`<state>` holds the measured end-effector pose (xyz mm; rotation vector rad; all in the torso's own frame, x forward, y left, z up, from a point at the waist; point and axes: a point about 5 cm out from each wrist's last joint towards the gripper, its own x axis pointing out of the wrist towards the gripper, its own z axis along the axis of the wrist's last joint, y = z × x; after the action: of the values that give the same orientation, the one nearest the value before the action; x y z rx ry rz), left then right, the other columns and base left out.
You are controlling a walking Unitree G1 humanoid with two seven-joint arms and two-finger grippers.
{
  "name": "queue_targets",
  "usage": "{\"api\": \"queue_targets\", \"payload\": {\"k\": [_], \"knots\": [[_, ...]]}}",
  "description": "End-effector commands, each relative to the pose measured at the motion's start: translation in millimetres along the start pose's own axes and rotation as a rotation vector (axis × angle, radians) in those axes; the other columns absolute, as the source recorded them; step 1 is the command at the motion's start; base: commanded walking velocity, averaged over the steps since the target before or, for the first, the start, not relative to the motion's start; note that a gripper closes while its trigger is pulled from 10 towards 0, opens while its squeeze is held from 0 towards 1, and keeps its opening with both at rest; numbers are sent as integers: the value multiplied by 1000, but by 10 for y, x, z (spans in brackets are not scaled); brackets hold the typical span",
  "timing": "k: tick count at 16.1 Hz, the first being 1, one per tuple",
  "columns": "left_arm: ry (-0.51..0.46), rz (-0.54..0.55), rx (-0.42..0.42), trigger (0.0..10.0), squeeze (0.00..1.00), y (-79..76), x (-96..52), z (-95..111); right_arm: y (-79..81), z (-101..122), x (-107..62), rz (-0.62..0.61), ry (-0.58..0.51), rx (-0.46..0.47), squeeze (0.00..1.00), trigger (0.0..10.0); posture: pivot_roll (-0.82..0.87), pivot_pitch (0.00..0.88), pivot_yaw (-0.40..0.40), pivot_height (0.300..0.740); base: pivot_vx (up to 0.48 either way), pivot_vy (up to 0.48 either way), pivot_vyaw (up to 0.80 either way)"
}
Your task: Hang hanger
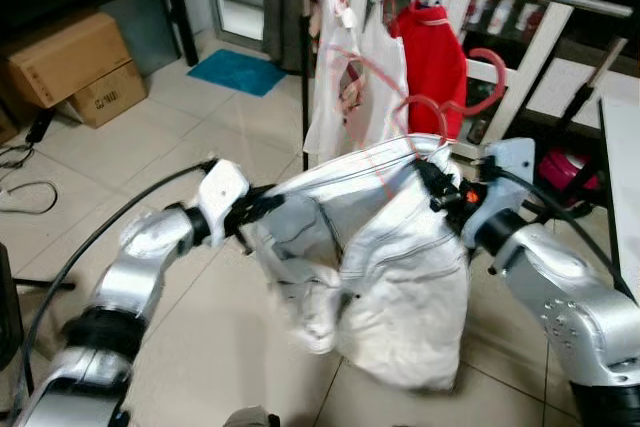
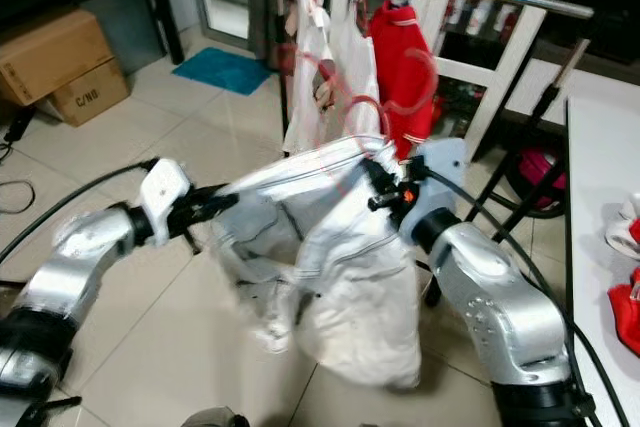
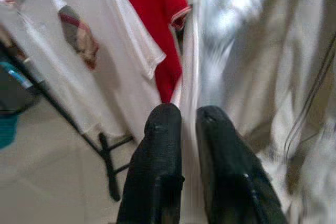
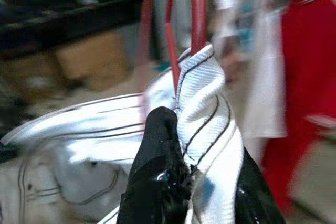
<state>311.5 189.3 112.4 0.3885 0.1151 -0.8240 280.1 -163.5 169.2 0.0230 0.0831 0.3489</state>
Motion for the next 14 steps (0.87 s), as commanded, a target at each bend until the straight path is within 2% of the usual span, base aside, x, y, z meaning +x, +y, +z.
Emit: {"api": "queue_targets", "payload": {"k": [1,2,4,5,7,9,11,14], "knots": [[-7,29,9,10000,1000,42,-66,19,-52,109,15,-51,-53,-73,0,0,-37,9,30,740,0,0,0],[-2,-3,-29,10000,1000,20,-206,0,-26,99,54,-40,-47,-113,0,0,-33,10,31,740,0,0,0],[20,-56,-83,10000,1000,13,-344,-9,-8,67,63,-15,-42,-151,0,0,-23,15,29,740,0,0,0],[20,-83,-80,10000,1000,32,-396,27,-9,35,71,7,-27,-173,0,0,-20,18,29,740,0,0,0],[-14,-95,-51,10000,1000,77,-411,141,8,-17,71,59,3,-231,0,0,-16,20,30,740,0,0,0],[-74,-107,-19,10000,1000,135,-389,345,53,-77,51,142,43,-338,0,0,-16,19,34,740,0,0,0],[-182,-155,-15,10000,1000,241,-353,710,108,-139,-49,296,98,-468,0,0,-25,16,43,740,0,0,0],[-221,-230,22,10000,1000,231,-301,882,135,-127,-112,384,111,-515,0,0,-25,14,46,740,0,0,0]]}}
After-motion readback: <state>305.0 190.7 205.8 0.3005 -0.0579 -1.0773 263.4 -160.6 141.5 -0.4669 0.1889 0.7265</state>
